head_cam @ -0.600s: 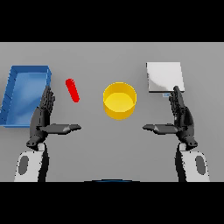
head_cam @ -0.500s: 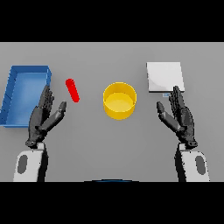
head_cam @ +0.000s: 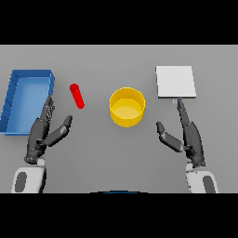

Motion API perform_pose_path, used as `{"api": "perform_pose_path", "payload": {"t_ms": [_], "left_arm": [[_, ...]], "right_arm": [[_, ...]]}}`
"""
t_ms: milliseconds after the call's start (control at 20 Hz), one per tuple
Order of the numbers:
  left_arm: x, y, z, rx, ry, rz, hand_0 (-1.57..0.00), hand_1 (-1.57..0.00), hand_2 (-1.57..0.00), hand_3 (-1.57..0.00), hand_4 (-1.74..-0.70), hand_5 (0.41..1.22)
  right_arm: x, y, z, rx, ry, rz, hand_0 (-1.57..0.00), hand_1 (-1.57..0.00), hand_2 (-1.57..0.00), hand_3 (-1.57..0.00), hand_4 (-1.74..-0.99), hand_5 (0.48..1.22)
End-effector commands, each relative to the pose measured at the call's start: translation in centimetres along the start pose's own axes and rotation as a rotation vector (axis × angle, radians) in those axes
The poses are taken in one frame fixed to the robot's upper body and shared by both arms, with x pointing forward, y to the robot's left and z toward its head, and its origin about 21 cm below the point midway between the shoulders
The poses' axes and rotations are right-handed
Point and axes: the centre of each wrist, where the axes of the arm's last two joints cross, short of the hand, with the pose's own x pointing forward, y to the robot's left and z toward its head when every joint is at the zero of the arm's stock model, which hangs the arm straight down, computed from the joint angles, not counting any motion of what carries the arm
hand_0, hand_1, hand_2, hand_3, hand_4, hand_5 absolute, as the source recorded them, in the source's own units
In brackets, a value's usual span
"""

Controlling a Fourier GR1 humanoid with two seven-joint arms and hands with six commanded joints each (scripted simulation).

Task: Pick up the red beaker and tilt it to pour out 1 green nut into yellow bowl. Pick up the yellow bowl and place it on the metallic measuring scale.

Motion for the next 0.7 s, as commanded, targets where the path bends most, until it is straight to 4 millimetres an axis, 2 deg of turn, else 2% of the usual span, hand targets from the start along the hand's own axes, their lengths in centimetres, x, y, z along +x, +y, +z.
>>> {"api": "perform_pose_path", "payload": {"t_ms": [0, 50, 250, 350, 650], "left_arm": [[0.2, -0.1, 0.0, -0.001, 0.004, -0.013, 0.0, 0.0, 0.0, 0.0, -1.1, 0.616], [-0.1, -0.3, 0.0, -0.006, 0.028, -0.024, 0.0, 0.0, 0.0, 0.0, -1.09, 0.613], [-0.7, -0.6, -2.2, -0.027, 0.014, -0.056, 0.0, 0.0, 0.0, 0.0, -1.11, 0.623], [-1.4, -1.2, -3.0, -0.031, 0.014, -0.048, 0.0, 0.0, 0.0, 0.0, -1.13, 0.633], [-2.2, -1.8, -7.1, -0.016, 0.029, -0.06, 0.0, 0.0, 0.0, 0.0, -1.15, 0.63]], "right_arm": [[0.1, 0.0, 0.1, -0.007, -0.001, 0.006, 0.0, 0.0, 0.0, 0.0, -1.112, 0.659], [0.4, -0.1, -0.3, -0.005, -0.005, -0.002, 0.0, 0.0, 0.0, 0.0, -1.12, 0.66], [0.8, -0.4, 0.1, -0.01, -0.005, -0.003, 0.0, 0.0, 0.0, 0.0, -1.13, 0.65], [1.0, -0.3, -0.1, -0.005, -0.001, -0.044, 0.0, 0.0, 0.0, 0.0, -1.16, 0.651], [0.5, -0.7, -0.6, -0.002, 0.003, -0.055, 0.0, 0.0, 0.0, 0.0, -1.222, 0.667]]}}
